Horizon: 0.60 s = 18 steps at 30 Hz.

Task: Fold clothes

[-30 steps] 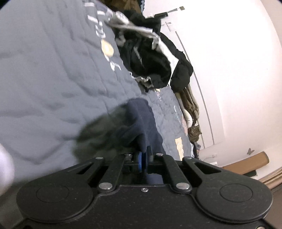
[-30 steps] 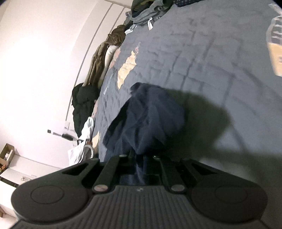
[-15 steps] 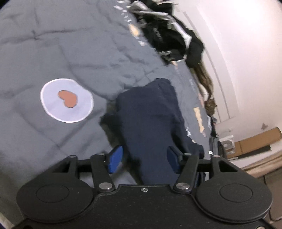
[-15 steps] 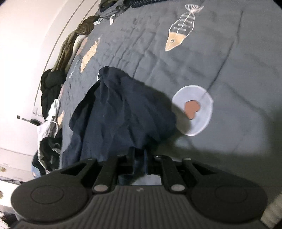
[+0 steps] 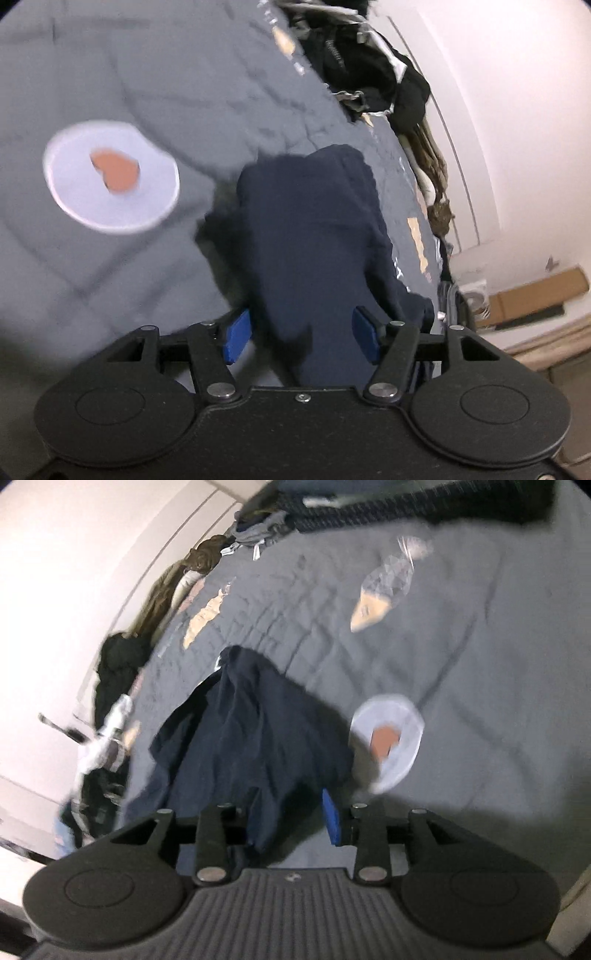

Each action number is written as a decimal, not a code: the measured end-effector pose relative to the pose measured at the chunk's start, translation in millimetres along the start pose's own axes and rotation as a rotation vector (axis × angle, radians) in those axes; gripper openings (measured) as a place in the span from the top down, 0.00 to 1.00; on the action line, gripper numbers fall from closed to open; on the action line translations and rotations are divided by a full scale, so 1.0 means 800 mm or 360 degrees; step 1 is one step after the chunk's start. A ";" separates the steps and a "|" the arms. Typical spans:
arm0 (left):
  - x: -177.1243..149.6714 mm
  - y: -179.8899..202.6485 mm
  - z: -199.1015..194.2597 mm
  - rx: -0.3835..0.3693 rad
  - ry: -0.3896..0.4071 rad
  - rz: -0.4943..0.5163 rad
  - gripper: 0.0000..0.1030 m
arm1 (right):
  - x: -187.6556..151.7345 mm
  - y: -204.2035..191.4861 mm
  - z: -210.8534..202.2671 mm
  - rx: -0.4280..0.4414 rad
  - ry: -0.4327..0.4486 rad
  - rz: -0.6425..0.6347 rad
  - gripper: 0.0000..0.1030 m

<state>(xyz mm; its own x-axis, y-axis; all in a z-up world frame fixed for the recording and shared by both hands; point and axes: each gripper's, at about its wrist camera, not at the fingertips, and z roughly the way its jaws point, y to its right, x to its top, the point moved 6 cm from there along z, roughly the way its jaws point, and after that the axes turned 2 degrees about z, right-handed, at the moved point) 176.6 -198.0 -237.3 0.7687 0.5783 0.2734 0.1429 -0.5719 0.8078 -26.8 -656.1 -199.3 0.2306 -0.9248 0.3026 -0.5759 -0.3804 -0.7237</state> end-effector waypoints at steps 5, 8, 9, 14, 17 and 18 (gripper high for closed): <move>0.010 0.017 0.041 -0.0018 0.0076 0.0025 0.45 | -0.012 -0.010 0.017 0.0066 -0.0021 -0.0009 0.66; 0.020 0.031 0.058 -0.0007 0.0125 0.0046 0.59 | -0.014 -0.018 0.024 0.0084 -0.0029 -0.0020 0.65; 0.024 0.032 0.062 0.0009 0.0134 0.0059 0.72 | -0.015 -0.018 0.027 0.0083 -0.0037 -0.0015 0.65; 0.023 0.037 0.031 -0.0028 0.0175 0.0084 0.94 | -0.009 -0.012 0.030 0.0066 0.0002 0.0035 0.65; 0.021 0.041 0.008 -0.0066 0.0205 0.0097 0.94 | 0.001 -0.007 0.024 0.0084 0.0036 0.0097 0.65; 0.021 0.042 0.000 -0.0078 0.0214 0.0102 0.94 | 0.003 -0.006 0.022 0.0089 0.0038 0.0115 0.65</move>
<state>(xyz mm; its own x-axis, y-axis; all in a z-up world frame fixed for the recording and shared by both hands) 194.3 -207.4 -205.8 0.6841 0.6163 0.3900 0.0630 -0.5826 0.8103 -9.5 -656.3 -206.3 0.1709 -0.9497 0.2622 -0.5457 -0.3128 -0.7774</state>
